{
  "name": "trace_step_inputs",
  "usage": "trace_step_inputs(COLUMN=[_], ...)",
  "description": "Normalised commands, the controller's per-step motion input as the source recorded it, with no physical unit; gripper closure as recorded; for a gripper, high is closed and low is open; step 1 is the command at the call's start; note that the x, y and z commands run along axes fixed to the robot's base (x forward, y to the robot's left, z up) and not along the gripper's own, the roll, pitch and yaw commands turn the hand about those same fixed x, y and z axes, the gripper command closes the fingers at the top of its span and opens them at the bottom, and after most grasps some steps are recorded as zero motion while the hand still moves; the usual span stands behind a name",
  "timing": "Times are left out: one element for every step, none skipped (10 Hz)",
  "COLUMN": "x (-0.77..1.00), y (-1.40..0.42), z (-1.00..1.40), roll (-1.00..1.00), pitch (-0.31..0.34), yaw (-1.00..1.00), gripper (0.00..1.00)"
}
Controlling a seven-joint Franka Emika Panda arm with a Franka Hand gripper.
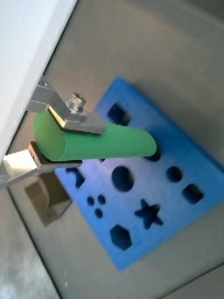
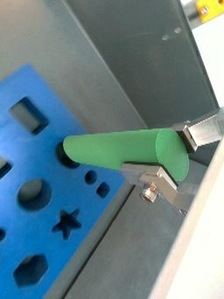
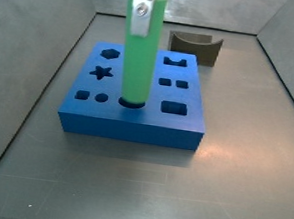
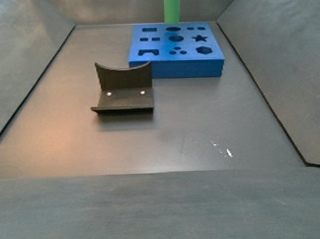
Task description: Insert the oval object.
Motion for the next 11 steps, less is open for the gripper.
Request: trace_step_inputs(x=[-0.06, -0.11, 0.0, 0.0, 0.0, 0.0, 0.02, 0.08, 0.12, 0.17, 0.25], y=[0.0, 0.05, 0.07, 0.15, 0.15, 0.11, 0.03, 0.0, 0.0, 0.0, 0.0], z=[-0.01, -0.09, -0.16, -0.17, -0.14, -0.13, -0.15, -0.17, -0.16, -0.18, -0.19], roll=[0.02, 0.07, 0.05, 0.03, 0.01, 0.0, 0.0, -0.02, -0.01, -0.01, -0.02], pitch=[0.0, 0.0, 0.0, 0.0, 0.01, 0.007, 0.0, 0.0, 0.0, 0.0, 0.0], yaw=[-0.02, -0.01, -0.02, 0.0, 0.0, -0.06, -0.09, -0.12, -0.19, -0.23, -0.28], gripper=[1.0, 1.0, 1.0, 1.0, 1.0, 1.0, 1.0, 1.0, 1.0, 1.0, 1.0])
